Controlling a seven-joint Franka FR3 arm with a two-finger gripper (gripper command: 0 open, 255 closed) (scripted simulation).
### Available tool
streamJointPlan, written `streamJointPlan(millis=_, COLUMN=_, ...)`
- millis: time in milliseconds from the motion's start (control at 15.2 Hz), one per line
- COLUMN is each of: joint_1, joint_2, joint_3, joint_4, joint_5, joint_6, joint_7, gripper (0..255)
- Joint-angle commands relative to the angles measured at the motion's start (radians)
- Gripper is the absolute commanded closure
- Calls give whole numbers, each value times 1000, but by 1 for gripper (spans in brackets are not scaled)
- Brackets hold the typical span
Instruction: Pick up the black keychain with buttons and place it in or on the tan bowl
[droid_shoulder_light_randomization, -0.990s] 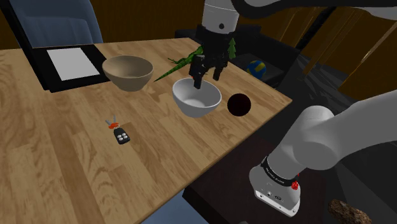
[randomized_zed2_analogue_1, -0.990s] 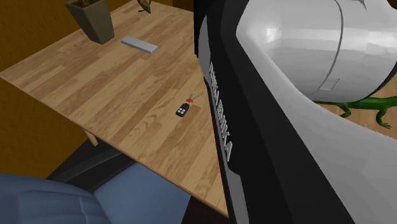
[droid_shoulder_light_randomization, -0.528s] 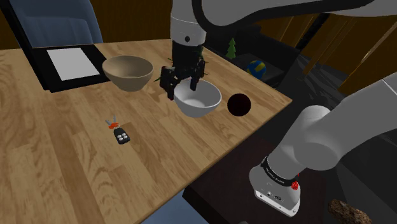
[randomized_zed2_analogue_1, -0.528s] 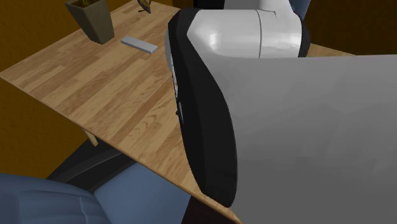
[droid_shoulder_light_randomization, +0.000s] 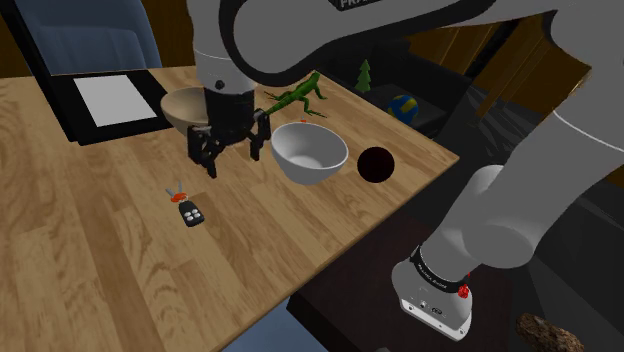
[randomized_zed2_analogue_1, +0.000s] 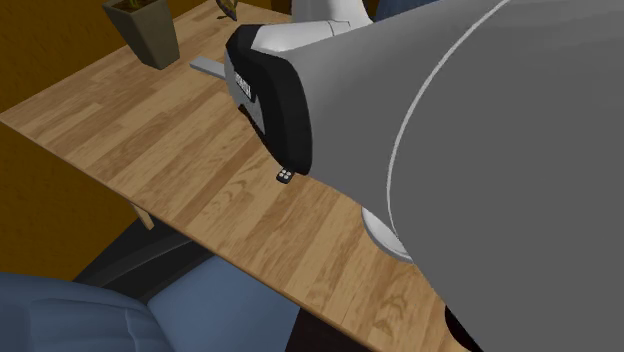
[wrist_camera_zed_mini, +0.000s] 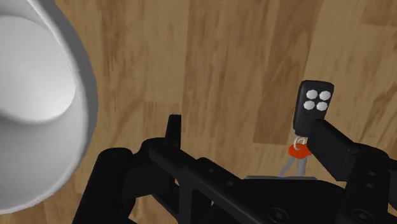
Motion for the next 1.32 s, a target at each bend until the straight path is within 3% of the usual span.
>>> streamJointPlan(millis=0, joint_1=12, joint_2=77, joint_3=18, joint_4=53, joint_5=-33, joint_6=19, joint_7=50, gripper=0)
streamJointPlan(millis=396, joint_1=84, joint_2=322, joint_3=40, joint_4=268, joint_5=-150, joint_6=23, joint_7=192, gripper=0)
streamJointPlan(millis=924, joint_1=93, joint_2=364, joint_3=31, joint_4=215, joint_5=-173, joint_6=114, joint_7=209, gripper=0)
streamJointPlan(millis=1254, joint_1=93, joint_2=364, joint_3=31, joint_4=215, joint_5=-173, joint_6=114, joint_7=209, gripper=0)
